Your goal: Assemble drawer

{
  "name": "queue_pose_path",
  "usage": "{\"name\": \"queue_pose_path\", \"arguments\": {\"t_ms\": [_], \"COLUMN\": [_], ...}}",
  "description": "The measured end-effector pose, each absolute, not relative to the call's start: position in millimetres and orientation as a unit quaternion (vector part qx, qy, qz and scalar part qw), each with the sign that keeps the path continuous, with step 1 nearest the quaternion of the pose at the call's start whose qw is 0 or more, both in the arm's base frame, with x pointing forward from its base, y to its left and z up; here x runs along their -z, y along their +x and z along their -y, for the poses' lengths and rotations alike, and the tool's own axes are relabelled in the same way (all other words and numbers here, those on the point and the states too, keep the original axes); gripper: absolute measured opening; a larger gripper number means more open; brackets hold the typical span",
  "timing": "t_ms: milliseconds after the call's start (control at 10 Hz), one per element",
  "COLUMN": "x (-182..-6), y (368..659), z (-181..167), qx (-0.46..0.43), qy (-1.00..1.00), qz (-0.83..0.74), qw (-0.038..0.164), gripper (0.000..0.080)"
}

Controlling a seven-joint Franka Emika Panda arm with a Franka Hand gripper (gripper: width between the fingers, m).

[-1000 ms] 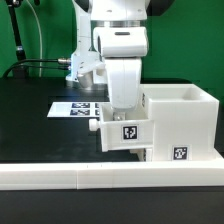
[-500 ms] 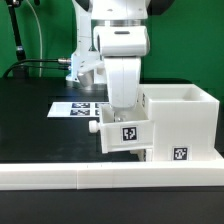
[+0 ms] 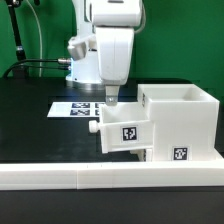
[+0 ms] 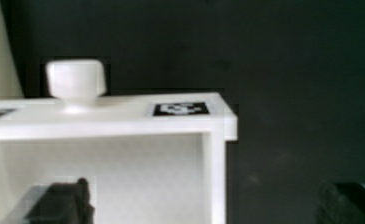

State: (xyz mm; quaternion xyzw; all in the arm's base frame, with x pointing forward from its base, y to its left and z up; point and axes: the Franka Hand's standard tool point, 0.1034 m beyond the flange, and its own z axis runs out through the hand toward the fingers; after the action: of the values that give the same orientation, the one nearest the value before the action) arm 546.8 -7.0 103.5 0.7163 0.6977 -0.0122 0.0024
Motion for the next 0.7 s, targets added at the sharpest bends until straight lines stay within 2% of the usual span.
{"name": "queue_pose_path", "arguments": {"t_ms": [200,400,700], "x": [-113.3,-103.4,-102.0], "y": [547,541,540], "z": [34,59,60], "qx": [0.019,0.024,0.022], "qy": [0.709,0.705,0.704], "qz": [-0.705,-0.709,-0.710], "qw": [0.004,-0.003,-0.008], "gripper": [0.0644,0.0648,0.0648]}}
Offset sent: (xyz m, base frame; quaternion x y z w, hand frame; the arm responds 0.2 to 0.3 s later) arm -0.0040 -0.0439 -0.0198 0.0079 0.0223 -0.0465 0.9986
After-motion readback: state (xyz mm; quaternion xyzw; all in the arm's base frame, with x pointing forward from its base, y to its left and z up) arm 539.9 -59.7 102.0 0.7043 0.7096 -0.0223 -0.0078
